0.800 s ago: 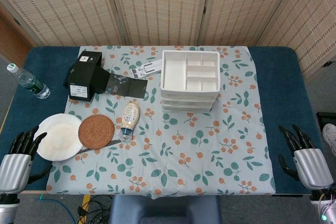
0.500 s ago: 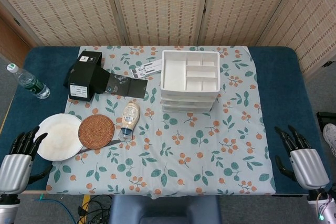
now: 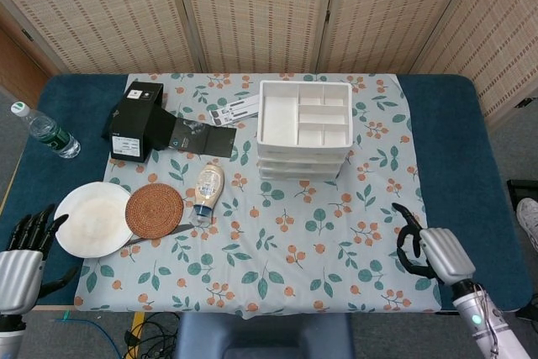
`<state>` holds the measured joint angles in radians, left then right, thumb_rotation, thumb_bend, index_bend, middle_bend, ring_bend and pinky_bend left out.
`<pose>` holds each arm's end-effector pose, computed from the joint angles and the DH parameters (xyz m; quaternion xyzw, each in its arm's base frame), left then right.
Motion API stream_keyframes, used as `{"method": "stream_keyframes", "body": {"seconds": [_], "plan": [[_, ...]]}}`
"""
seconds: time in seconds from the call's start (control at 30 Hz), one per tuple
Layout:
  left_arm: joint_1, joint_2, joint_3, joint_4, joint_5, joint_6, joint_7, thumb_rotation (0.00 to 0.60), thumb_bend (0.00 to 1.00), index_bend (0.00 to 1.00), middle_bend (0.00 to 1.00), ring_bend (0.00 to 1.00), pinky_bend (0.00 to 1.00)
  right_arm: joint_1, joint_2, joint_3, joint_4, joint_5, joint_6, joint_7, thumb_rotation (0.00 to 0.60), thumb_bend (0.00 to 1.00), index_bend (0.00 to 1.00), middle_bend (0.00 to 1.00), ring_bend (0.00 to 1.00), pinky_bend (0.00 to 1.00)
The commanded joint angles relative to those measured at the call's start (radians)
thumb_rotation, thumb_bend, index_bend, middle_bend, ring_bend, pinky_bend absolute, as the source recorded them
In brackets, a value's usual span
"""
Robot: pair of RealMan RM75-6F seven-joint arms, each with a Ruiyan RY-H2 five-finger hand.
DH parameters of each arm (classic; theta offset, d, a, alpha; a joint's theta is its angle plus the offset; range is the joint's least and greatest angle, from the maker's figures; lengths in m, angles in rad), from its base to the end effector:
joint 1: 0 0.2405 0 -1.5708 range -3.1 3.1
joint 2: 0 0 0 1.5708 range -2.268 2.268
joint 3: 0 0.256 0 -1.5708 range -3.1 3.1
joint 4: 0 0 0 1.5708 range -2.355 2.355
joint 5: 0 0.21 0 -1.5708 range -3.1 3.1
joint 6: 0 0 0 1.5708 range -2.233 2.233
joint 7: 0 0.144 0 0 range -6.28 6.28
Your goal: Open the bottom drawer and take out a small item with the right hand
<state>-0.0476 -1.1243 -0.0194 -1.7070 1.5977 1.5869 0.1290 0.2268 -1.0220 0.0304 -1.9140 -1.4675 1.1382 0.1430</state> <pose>-0.2820 0.1615 0.1546 -0.6053 -0.3484 -0.4093 0.5872 -0.2464 -0.1983 0.1156 0.6202 -0.5470 0.3929 0.4022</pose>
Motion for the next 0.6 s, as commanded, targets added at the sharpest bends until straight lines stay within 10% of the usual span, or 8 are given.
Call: {"method": "stream_keyframes", "body": {"seconds": [0.03,0.6], "plan": [[0.001,0.001,0.000,0.001,0.000,0.002,-0.002,0.600,0.17,0.13,0.04,0.08,0.07,0.080,-0.024,0.028,-0.028,0.083,-0.126,0.111,0.600,0.53,0.00,0.74,0.94,1.00],[0.005,0.009,-0.003,-0.001,-0.010,-0.003,0.001,0.600,0.17,0.13,0.04,0.08,0.07,0.287,-0.212,0.191,0.086,0.444,-0.565,0.567,0.600,0.67,0.00,0.81,1.00,1.00]]}}
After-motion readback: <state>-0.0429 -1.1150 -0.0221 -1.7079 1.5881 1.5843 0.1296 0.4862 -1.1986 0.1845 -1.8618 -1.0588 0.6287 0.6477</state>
